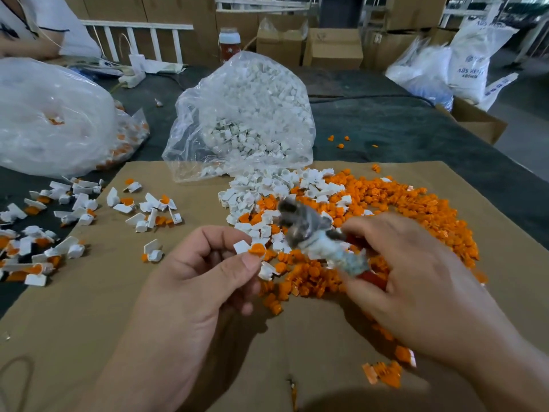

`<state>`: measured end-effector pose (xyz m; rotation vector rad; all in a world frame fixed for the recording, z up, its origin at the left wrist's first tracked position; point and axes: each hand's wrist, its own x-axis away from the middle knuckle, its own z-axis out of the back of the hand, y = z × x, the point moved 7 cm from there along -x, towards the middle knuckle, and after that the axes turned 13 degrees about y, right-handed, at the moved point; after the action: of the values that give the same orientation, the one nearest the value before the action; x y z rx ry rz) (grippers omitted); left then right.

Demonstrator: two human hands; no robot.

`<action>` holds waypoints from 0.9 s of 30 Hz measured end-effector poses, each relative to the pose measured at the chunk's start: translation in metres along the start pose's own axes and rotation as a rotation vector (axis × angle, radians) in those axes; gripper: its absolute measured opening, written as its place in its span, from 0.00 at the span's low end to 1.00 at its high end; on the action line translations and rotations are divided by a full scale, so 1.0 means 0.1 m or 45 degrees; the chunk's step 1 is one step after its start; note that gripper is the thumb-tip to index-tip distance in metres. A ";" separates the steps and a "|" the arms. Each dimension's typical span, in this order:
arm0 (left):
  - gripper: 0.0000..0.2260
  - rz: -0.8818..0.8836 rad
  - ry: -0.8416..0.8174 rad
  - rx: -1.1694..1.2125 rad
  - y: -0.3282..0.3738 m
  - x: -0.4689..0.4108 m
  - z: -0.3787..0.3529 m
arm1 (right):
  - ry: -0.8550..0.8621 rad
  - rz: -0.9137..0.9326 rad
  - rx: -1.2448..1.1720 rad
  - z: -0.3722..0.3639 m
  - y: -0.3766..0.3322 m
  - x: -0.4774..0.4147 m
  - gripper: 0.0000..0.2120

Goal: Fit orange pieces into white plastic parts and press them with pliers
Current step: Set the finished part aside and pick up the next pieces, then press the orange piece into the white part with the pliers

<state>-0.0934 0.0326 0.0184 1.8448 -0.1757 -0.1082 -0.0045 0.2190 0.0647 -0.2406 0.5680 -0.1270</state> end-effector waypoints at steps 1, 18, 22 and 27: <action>0.10 -0.037 0.008 -0.018 0.03 -0.01 0.01 | -0.030 0.029 -0.017 -0.01 -0.02 0.02 0.20; 0.08 -0.234 -0.032 -0.128 0.13 -0.01 0.04 | -0.172 0.133 -0.157 -0.04 -0.15 0.07 0.25; 0.11 -0.276 -0.034 -0.163 0.16 0.01 0.02 | -0.170 0.129 -0.124 -0.02 -0.16 0.08 0.25; 0.10 -0.265 -0.077 -0.133 0.13 -0.01 0.03 | -0.151 0.136 -0.128 0.00 -0.18 0.08 0.25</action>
<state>-0.0958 0.0267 0.0303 1.7529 -0.0188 -0.3122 0.0010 0.2005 0.0653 -0.3127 0.4690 0.0194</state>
